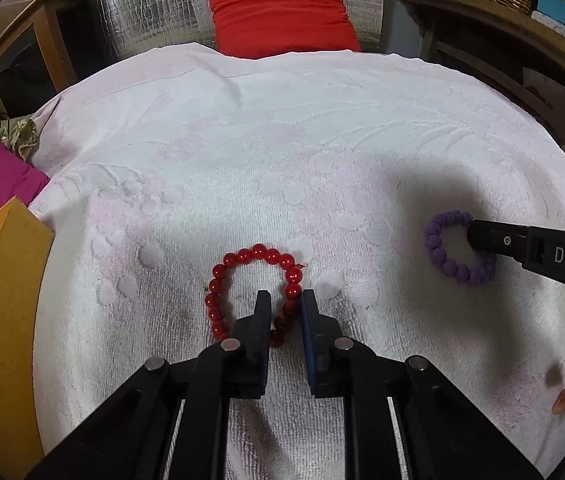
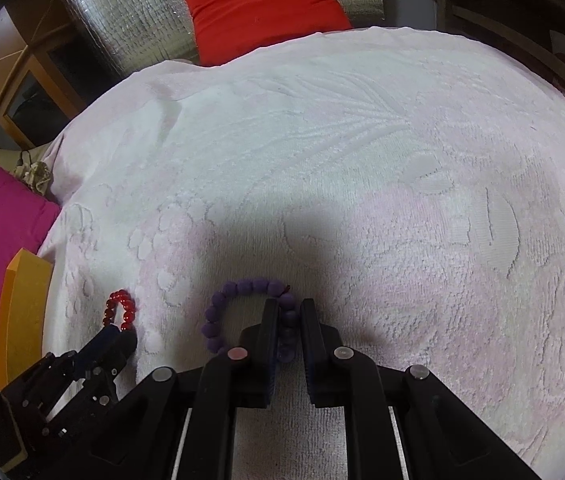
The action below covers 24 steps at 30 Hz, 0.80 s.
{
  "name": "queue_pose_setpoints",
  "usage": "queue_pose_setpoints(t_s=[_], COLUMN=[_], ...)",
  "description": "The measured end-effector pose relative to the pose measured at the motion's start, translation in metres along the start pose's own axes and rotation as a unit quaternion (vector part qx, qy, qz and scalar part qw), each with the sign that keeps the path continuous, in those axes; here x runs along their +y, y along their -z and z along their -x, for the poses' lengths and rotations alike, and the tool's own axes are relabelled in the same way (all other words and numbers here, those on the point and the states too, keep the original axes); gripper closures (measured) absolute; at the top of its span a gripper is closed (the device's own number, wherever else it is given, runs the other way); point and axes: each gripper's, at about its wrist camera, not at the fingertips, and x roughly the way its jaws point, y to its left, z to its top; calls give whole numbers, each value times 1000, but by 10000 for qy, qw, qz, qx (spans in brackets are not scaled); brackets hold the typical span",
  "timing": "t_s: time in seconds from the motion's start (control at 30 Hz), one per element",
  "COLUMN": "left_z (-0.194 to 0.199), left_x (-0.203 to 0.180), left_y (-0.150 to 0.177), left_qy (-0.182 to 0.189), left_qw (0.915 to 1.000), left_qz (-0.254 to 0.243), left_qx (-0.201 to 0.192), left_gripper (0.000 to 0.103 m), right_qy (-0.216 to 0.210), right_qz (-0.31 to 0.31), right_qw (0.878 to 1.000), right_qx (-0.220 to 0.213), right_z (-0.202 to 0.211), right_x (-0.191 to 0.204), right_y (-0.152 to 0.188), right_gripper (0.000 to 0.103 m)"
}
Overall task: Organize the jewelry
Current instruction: 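Close the left tool on the red bead bracelet and lift it, then carry the red bracelet in the left tool while the right tool carries the purple bracelet to the box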
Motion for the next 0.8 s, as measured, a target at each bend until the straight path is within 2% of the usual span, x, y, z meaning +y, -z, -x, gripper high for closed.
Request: queue_pose_setpoints(t_s=[0.3, 0.5, 0.8], left_z=[-1, 2, 42], left_x=[0, 0, 26], left_y=[2, 0, -2], left_qy=[2, 86, 483], left_qw=[10000, 9999, 9968], left_qz=[6, 15, 405], left_qx=[-47, -114, -493], left_gripper=[88, 94, 94], right_qy=[59, 35, -337], right_qz=[200, 294, 406], right_qw=[9997, 9994, 9973], right_qx=[-131, -192, -507], right_z=[-2, 2, 22], right_x=[3, 4, 14], right_y=[1, 2, 2], right_gripper=[89, 91, 92])
